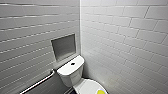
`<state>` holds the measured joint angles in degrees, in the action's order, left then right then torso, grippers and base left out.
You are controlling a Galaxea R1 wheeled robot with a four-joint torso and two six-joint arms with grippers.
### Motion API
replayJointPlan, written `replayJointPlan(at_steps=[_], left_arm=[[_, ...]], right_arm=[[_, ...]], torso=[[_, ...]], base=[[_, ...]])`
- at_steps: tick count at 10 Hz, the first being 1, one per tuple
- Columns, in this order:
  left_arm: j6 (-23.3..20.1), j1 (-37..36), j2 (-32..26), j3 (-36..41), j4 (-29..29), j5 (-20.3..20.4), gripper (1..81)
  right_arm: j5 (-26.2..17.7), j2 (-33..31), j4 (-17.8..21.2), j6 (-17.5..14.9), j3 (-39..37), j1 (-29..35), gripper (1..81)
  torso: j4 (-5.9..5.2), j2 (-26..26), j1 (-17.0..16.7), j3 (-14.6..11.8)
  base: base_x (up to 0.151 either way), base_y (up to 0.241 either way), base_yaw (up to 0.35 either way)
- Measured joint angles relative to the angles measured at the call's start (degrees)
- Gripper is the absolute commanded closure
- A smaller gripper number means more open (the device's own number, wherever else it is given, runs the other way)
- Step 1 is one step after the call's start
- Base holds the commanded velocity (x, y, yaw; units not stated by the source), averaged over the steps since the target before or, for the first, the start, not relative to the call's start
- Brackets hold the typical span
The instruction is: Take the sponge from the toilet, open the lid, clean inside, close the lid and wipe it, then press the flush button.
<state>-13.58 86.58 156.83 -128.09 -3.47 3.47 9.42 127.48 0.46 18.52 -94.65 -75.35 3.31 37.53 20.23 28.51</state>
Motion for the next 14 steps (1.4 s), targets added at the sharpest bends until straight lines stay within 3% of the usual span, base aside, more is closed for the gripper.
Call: replayJointPlan(at_steps=[6,11,14], left_arm=[[0.0,1.2,1.3,-0.9,-0.6,0.0,1.0],[0.0,1.3,2.0,-1.2,-0.7,0.0,1.0],[0.0,2.3,3.1,-2.3,-0.7,0.2,1.0]], right_arm=[[-0.2,-1.8,0.2,2.7,0.0,3.1,1.0],[-0.5,-3.4,0.2,4.4,1.4,7.4,1.0],[-2.6,-4.1,0.1,5.1,2.4,14.8,1.0]], torso=[[0.0,12.2,7.5,0.9],[0.0,22.0,13.8,9.9],[0.0,27.2,17.1,11.3]], base=[[0.0,0.0,0.0],[0.0,0.0,0.0],[0.0,0.0,0.0]])
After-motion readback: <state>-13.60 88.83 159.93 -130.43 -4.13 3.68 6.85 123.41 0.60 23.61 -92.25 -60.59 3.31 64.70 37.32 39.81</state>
